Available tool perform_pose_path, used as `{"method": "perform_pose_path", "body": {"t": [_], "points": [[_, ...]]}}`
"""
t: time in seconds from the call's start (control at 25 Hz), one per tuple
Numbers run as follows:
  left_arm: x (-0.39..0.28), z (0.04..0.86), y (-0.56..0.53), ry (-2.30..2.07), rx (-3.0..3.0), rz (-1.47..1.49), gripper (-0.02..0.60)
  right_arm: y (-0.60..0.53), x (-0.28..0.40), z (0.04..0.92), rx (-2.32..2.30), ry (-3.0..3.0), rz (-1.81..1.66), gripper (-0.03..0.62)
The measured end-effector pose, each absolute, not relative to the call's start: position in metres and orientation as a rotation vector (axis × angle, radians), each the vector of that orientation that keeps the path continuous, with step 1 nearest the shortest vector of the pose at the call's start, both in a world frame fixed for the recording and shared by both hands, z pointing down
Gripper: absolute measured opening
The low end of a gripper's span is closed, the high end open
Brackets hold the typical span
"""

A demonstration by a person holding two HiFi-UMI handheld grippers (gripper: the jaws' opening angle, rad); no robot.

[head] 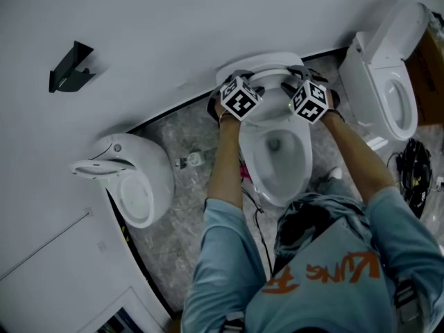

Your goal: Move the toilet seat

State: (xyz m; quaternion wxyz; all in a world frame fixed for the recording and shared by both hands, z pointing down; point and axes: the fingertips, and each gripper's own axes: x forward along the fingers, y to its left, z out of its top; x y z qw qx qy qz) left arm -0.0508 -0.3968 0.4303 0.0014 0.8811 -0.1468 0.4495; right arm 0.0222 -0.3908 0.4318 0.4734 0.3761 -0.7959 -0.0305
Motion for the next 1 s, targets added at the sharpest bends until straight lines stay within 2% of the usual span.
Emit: {"method": "perform_pose_path", "body": {"t": [0.24, 0.4, 0.44, 0.52, 0.68, 0.72, 0.8, 0.84, 1.0], "points": [[-0.050, 0.425, -0.388, -0.507, 2.748, 1.452, 0.208, -0.381, 0.025, 0.431, 1.019, -1.825, -0.080, 0.192], [-0.054, 0.413, -0.387, -0.836, 2.813, 1.471, 0.233, -0.383, 0.028, 0.431, 1.008, -1.772, -0.068, 0.189], [-0.055, 0.408, -0.384, -0.903, 2.828, 1.448, 0.235, -0.383, 0.029, 0.429, 1.025, -1.767, -0.080, 0.206], [-0.057, 0.390, -0.376, -0.996, 2.856, 1.340, 0.236, -0.383, 0.030, 0.420, 1.092, -1.800, -0.082, 0.221], [-0.064, 0.342, -0.358, -1.120, 2.889, 0.971, 0.223, -0.379, 0.026, 0.387, 1.268, -1.961, 0.037, 0.172], [-0.066, 0.330, -0.352, -1.148, 2.886, 0.866, 0.194, -0.376, 0.025, 0.378, 1.297, -1.997, 0.058, 0.159], [-0.071, 0.305, -0.340, -1.224, 2.868, 0.677, 0.047, -0.367, 0.023, 0.359, 1.349, -2.073, 0.080, 0.133], [-0.073, 0.291, -0.335, -1.264, 2.858, 0.599, 0.004, -0.363, 0.023, 0.347, 1.376, -2.113, 0.086, 0.117], [-0.070, 0.246, -0.313, -1.341, 2.795, 0.380, 0.003, -0.340, 0.025, 0.293, 1.468, -2.251, 0.098, 0.036]]}}
